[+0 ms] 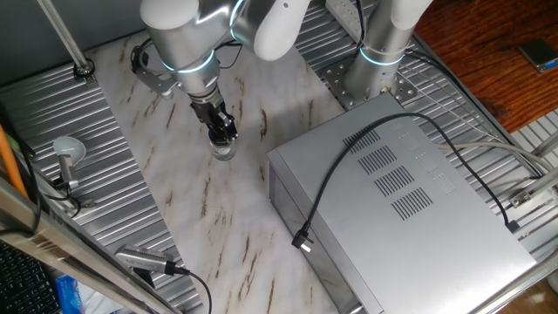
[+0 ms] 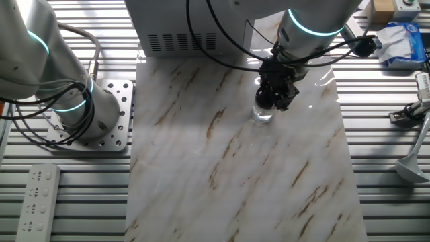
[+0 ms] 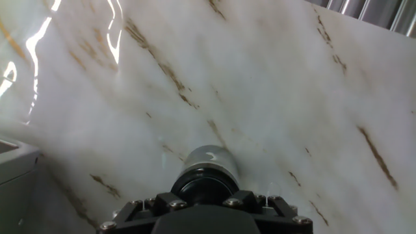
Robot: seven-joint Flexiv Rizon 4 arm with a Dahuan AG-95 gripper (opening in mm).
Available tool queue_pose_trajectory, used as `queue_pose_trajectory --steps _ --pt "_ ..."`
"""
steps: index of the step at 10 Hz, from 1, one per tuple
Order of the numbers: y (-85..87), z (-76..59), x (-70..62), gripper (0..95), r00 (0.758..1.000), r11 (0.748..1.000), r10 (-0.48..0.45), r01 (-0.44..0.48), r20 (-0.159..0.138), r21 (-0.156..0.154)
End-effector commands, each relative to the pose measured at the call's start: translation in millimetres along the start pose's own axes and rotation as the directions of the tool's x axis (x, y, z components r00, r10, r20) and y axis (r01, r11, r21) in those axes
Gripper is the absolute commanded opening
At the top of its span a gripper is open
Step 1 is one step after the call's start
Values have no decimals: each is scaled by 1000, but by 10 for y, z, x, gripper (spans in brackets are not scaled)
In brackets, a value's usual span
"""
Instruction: Unscrew the lid from the jar
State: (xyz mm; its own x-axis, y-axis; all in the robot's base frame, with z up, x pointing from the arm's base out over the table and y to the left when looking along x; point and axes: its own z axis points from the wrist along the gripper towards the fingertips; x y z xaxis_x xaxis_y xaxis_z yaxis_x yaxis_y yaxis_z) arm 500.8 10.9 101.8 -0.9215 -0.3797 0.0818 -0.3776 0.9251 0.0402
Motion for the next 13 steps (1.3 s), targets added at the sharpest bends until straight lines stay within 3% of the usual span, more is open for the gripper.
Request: queue_pose_trajectory --steps 1,7,13 --pt "1 6 -2 570 1000 1000 -14 14 0 1" --pt "0 1 -2 570 981 981 -193 193 4 3" --pt "0 2 -2 570 952 952 -305 304 5 10"
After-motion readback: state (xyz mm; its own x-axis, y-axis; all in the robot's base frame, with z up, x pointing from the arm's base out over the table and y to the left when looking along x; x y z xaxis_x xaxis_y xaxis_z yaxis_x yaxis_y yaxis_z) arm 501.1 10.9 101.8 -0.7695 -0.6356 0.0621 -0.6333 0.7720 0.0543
